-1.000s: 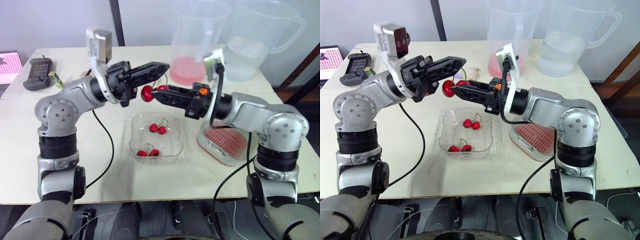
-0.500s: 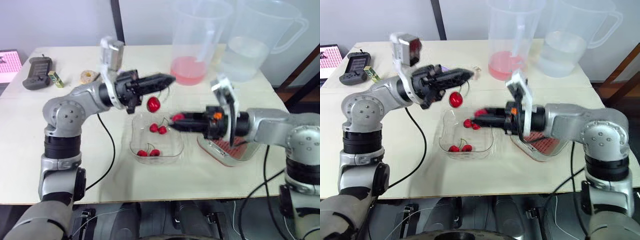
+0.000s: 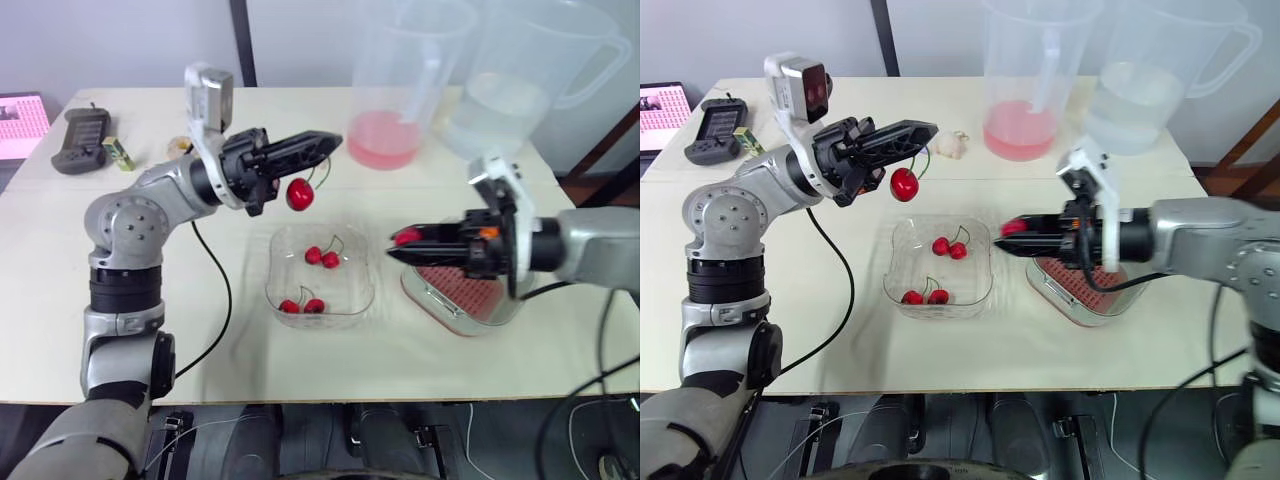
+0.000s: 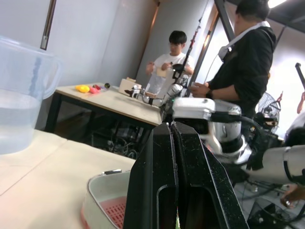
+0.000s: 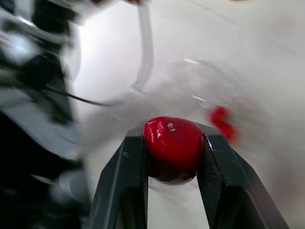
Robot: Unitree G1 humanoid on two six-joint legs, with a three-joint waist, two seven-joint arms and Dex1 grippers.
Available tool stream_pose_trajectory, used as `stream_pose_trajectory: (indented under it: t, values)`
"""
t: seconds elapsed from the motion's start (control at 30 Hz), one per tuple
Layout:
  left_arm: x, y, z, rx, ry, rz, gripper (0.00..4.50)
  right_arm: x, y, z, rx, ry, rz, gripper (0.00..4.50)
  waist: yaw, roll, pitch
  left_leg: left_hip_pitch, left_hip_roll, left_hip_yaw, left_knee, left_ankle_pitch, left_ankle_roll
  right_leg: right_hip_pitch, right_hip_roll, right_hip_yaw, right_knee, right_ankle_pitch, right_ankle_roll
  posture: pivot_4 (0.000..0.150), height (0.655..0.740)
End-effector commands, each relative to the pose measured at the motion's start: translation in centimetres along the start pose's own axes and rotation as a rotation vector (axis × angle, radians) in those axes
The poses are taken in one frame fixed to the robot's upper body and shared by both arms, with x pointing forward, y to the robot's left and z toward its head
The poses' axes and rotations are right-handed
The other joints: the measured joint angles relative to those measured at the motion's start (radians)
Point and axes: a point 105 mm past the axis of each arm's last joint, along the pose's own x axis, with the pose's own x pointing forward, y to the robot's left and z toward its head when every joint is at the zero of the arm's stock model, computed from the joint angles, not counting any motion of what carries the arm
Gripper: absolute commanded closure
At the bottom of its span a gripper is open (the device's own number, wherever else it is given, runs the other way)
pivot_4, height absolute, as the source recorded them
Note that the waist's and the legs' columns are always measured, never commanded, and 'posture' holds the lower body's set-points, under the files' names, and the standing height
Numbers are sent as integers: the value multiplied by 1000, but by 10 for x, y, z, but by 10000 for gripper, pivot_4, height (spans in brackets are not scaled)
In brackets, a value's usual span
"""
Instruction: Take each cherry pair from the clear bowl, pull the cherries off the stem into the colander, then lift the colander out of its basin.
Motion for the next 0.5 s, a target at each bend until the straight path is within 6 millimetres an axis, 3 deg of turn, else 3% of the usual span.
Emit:
stream_pose_trajectory:
  t: [0.03, 0.13, 0.3, 0.4, 0.5]
  values:
    - [0, -5, 10, 68, -8, -11, 45000, -20, -29, -9, -111, 105, -139, 33672, 2, 0, 0, -1, 0, 0, 0, 0, 0, 0, 0, 0, 0, 0, 0, 1500, 7400]
    - [-1, -6, 9, 69, -8, -9, 45000, -25, -43, -24, -169, 199, -178, 33672, -1, 0, 0, -3, 0, 0, 0, 0, 0, -2, 0, 0, -1, 0, 0, 1500, 7400]
    - [0, -6, 3, 96, 1, 1, 45000, -21, -68, -70, -188, 366, -230, 33672, 0, 0, 0, -3, 0, 0, 0, 0, 0, -3, 0, 0, 0, 0, 0, 1500, 7400]
    - [0, -7, 1, 107, 8, 3, 45000, -22, -68, -80, -183, 398, -211, 22113, 1, 1, 1, -4, 0, 0, 1, 0, 0, -4, 0, 0, 0, 0, 0, 1500, 7400]
    - [0, -6, 1, 116, 5, 11, 45000, -27, -71, -72, -187, 371, -212, 7111, 1, 1, 1, -4, 0, 0, 1, 0, 0, -3, 0, 0, 0, 1, 1, 1500, 7400]
